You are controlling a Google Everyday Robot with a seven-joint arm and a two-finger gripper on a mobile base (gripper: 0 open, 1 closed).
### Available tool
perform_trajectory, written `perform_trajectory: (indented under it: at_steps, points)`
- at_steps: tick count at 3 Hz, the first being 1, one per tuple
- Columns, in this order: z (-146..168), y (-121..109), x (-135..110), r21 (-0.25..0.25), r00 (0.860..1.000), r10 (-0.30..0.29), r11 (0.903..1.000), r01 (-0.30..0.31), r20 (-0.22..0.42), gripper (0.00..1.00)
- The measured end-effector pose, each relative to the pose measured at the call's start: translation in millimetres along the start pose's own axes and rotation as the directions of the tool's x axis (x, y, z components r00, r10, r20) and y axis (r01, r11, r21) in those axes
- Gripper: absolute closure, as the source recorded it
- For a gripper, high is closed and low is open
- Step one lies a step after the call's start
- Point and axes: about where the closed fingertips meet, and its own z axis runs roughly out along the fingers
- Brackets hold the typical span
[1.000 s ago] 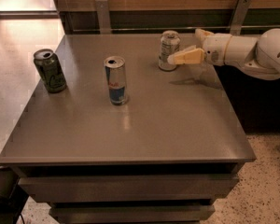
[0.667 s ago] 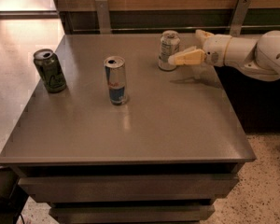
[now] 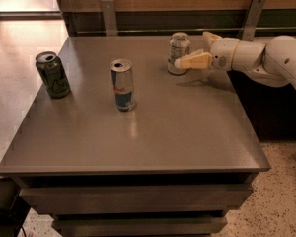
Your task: Knock 7up can over
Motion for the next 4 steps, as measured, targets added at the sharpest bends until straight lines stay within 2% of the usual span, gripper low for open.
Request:
perform_trajectory:
  at_steps: [1,2,4]
  points:
    - [12.2,0.3,4.2,-0.014,1.000,0.007,0.9999,-0.007,0.015,0.00]
    - [20.6,1.2,11.5,-0.014,0.998,0.023,0.9996,-0.023,0.055,0.18]
    - [26.6,5.0,10.6,-0.024,0.998,0.024,0.9995,-0.022,0.058,0.65]
